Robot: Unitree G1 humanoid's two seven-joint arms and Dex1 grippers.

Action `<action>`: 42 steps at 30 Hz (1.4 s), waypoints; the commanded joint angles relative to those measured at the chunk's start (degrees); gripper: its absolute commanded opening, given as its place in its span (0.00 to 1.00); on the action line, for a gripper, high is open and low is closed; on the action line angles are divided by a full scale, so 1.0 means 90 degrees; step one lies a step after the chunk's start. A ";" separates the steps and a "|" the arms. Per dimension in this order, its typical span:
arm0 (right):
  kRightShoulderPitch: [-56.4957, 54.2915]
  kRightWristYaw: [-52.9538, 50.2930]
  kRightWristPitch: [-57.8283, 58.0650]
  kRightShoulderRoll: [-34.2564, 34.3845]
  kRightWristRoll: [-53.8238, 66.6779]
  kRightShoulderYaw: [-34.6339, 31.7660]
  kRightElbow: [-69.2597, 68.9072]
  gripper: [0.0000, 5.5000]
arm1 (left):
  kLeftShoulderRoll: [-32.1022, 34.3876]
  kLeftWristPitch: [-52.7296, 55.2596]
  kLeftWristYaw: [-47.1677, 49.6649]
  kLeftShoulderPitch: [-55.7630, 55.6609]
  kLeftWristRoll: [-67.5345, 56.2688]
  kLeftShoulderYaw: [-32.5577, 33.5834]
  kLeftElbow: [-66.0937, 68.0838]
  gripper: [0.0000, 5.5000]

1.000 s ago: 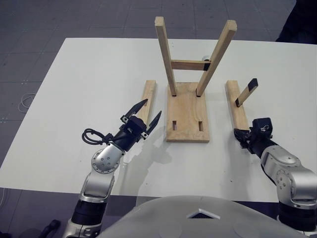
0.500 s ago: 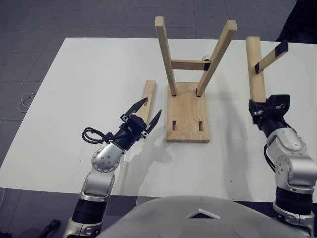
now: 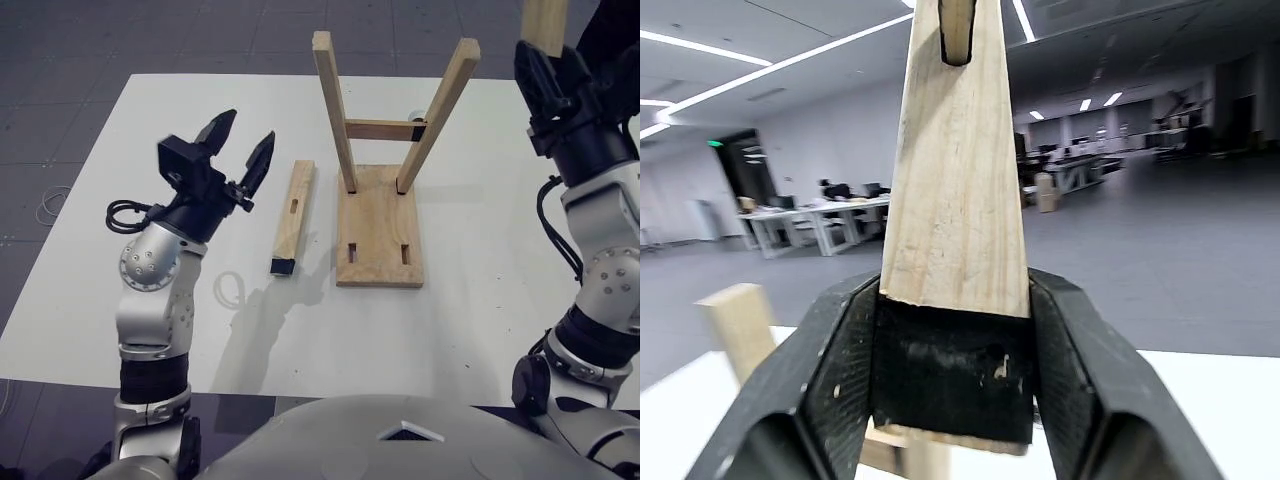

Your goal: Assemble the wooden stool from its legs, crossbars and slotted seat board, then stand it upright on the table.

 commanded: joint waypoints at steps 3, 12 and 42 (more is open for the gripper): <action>-0.0415 0.0279 0.0636 -0.0318 0.1979 -0.0404 -0.0142 0.37 | 0.0341 0.1800 -0.0118 -0.0329 -0.2614 0.0676 -0.0626 0.52; -0.0299 0.1330 0.1153 -0.0786 0.4116 0.0296 0.0250 0.37 | 0.0413 0.3383 0.1232 -0.1148 -0.6196 0.0680 -0.0776 0.58; -0.0293 0.3265 0.1326 -0.1110 0.4649 0.1530 0.1148 0.37 | 0.0083 0.3396 0.1636 -0.1830 -0.8608 -0.0013 -0.0459 0.96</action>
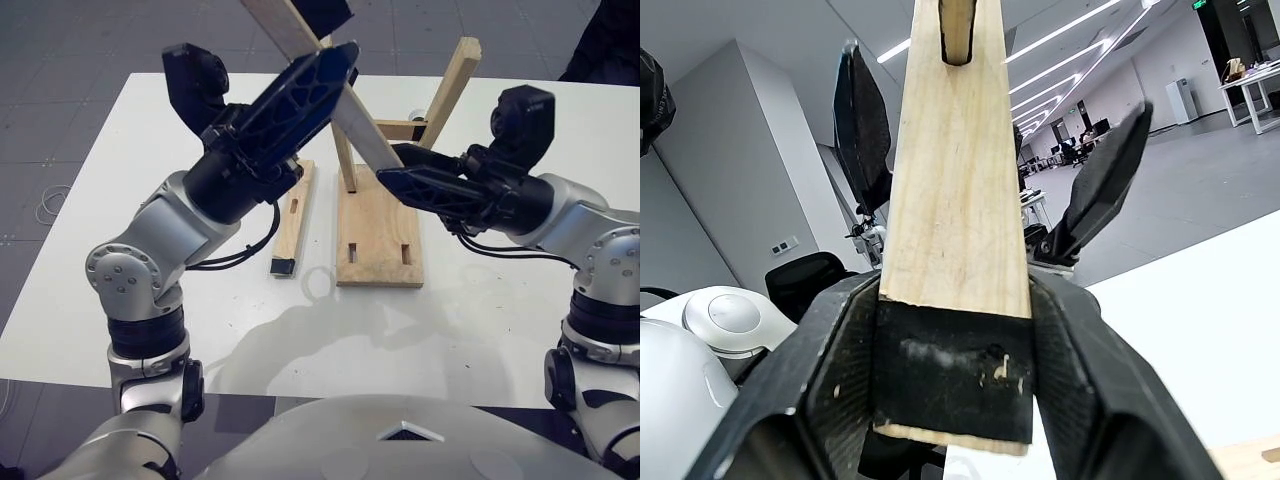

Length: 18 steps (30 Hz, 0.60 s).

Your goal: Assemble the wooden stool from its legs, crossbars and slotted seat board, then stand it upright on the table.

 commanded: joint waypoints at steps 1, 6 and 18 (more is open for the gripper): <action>-0.0083 -0.0081 0.0071 -0.0007 0.0290 -0.0046 0.0099 0.37 | -0.0018 -0.0064 -0.0158 -0.0011 0.0052 0.0061 -0.0177 0.96; -0.0138 -0.0126 0.0221 -0.0081 0.0459 0.0033 0.0271 0.37 | 0.0083 0.0071 -0.0407 0.0206 0.0047 0.0001 -0.0296 0.96; -0.0116 -0.0056 0.0292 -0.0126 0.0171 0.0255 0.0176 0.37 | 0.0082 0.0025 -0.0464 0.0221 0.0053 -0.0053 -0.0312 0.92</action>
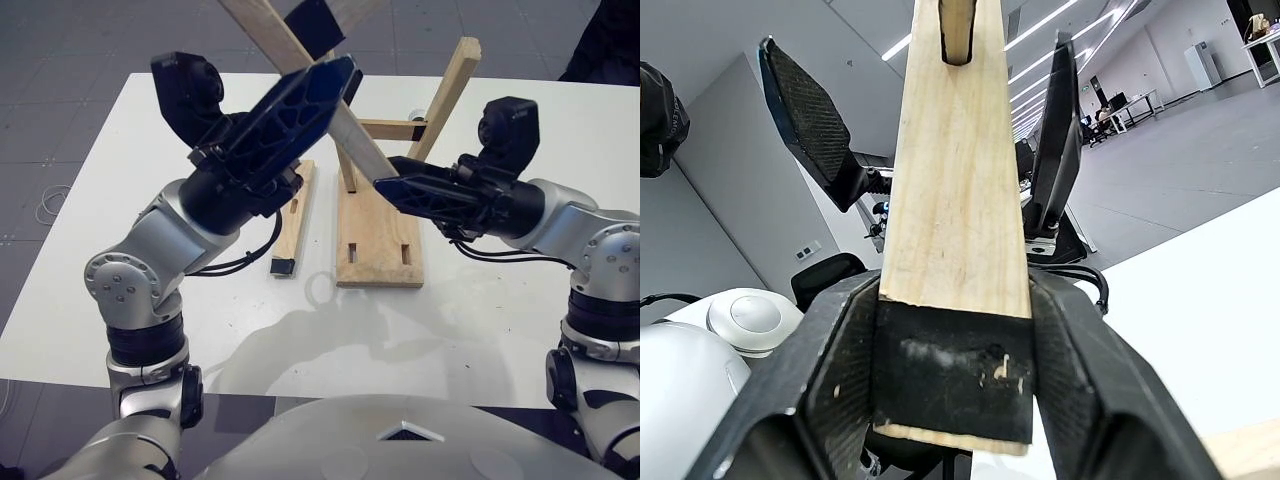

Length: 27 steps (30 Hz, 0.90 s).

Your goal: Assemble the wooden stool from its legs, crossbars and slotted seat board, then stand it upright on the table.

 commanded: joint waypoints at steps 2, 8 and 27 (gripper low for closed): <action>-0.0073 0.0030 -0.0003 -0.0058 -0.0209 0.0123 -0.0147 0.37 | 0.0059 0.0001 -0.0015 0.0050 0.0060 -0.0012 -0.0061 0.86; -0.0114 0.0022 -0.0063 -0.0035 -0.0297 0.0115 -0.0048 0.37 | 0.0090 -0.0016 -0.0123 0.0126 0.0107 0.0095 0.0005 0.71; -0.0084 -0.0129 -0.0136 0.0070 -0.0393 0.0070 -0.0026 0.37 | 0.0080 -0.0034 -0.0245 0.0184 0.0506 0.0125 0.0167 0.41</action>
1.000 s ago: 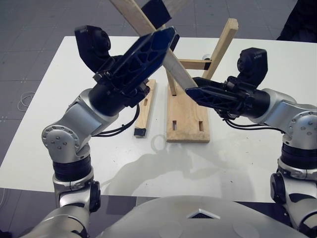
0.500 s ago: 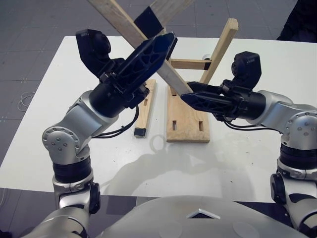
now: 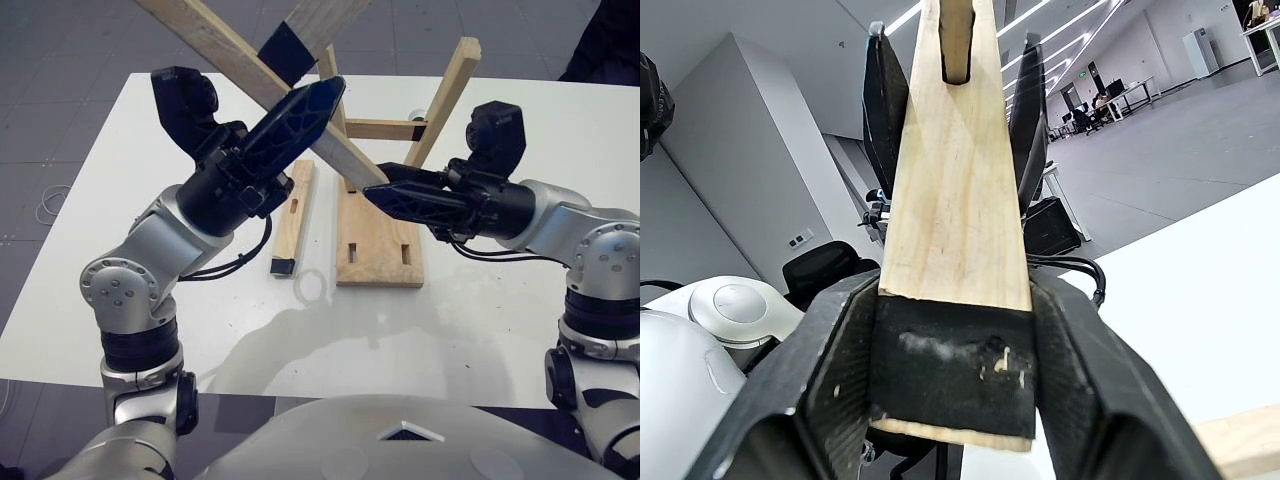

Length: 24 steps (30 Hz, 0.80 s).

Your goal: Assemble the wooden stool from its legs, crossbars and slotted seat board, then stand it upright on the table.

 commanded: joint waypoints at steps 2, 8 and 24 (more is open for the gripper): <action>0.0045 -0.0237 -0.0155 0.0111 -0.0125 -0.0078 -0.0019 0.37 | -0.0059 -0.0026 -0.0067 -0.0059 0.0082 -0.0006 0.0051 0.40; 0.0236 -0.0459 -0.0192 0.0294 -0.0085 -0.0049 -0.0202 0.37 | -0.0045 -0.0011 0.0071 0.0004 0.0074 -0.0059 -0.0093 0.47; 0.0092 -0.0362 -0.0204 0.0162 -0.0162 -0.0094 -0.0092 0.37 | -0.0100 -0.0137 0.0215 -0.0041 0.0066 0.0000 0.0044 0.81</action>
